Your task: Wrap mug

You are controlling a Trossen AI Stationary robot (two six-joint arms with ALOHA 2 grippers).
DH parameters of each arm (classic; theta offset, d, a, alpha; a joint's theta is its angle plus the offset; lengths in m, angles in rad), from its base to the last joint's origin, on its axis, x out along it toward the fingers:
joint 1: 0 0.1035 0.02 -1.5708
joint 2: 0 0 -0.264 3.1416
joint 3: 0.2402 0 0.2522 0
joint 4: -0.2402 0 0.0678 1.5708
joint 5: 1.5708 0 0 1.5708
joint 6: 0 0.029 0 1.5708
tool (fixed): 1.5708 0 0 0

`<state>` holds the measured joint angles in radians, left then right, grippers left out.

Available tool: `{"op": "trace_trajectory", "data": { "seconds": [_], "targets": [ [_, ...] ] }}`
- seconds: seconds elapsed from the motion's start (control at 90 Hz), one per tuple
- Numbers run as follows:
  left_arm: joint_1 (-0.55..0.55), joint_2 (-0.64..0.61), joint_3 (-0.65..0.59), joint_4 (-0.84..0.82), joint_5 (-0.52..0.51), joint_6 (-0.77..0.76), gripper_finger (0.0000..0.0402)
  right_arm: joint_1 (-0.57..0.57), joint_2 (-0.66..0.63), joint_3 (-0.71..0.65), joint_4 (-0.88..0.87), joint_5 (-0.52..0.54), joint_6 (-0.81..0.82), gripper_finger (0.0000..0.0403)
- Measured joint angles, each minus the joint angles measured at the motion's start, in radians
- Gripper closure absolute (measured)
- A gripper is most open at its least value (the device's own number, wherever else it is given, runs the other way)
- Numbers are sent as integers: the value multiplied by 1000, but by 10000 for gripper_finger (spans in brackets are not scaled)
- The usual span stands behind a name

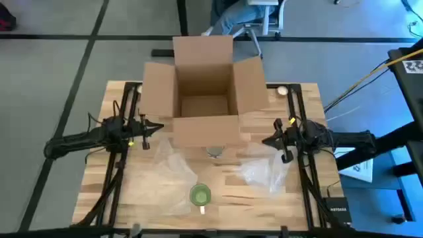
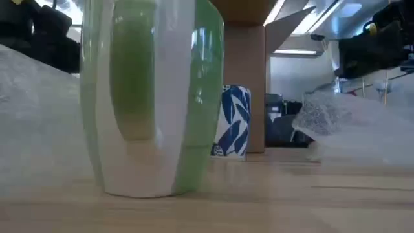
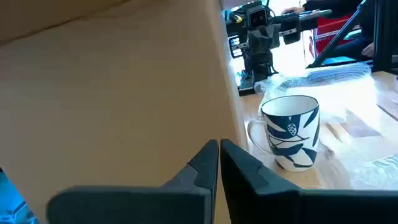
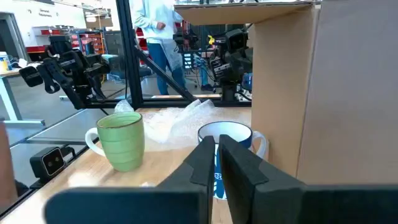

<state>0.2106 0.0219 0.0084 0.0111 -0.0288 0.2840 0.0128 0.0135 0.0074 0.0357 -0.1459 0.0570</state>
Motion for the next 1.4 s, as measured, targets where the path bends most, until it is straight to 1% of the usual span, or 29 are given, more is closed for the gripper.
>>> {"op": "trace_trajectory", "data": {
  "seconds": [1.033, 1.089, 1.156, 1.2, 1.311, 1.344, 1.4],
  "targets": [
    [0, 0, 0, 0, 0, 0, 402, 0, 0, 0, 0, 0, 0, 393],
    [0, 0, 0, 0, 0, 0, 402, 0, 0, 0, 1, 21, -17, 393],
    [0, 0, 0, 0, 0, 0, 402, 0, 1, 0, 28, 82, -37, 393],
    [0, 0, 0, 0, 0, 0, 402, 0, 0, 0, 41, 100, 18, 393],
    [0, 0, 0, 0, 0, 0, 402, 0, 0, 0, 43, 66, 290, 393],
    [0, 0, 0, 0, 0, 0, 402, 0, 1, 0, 62, 81, 316, 393],
    [0, 0, 0, 0, 0, 0, 402, 0, 6, 0, 104, 146, 327, 393]
  ]
}}
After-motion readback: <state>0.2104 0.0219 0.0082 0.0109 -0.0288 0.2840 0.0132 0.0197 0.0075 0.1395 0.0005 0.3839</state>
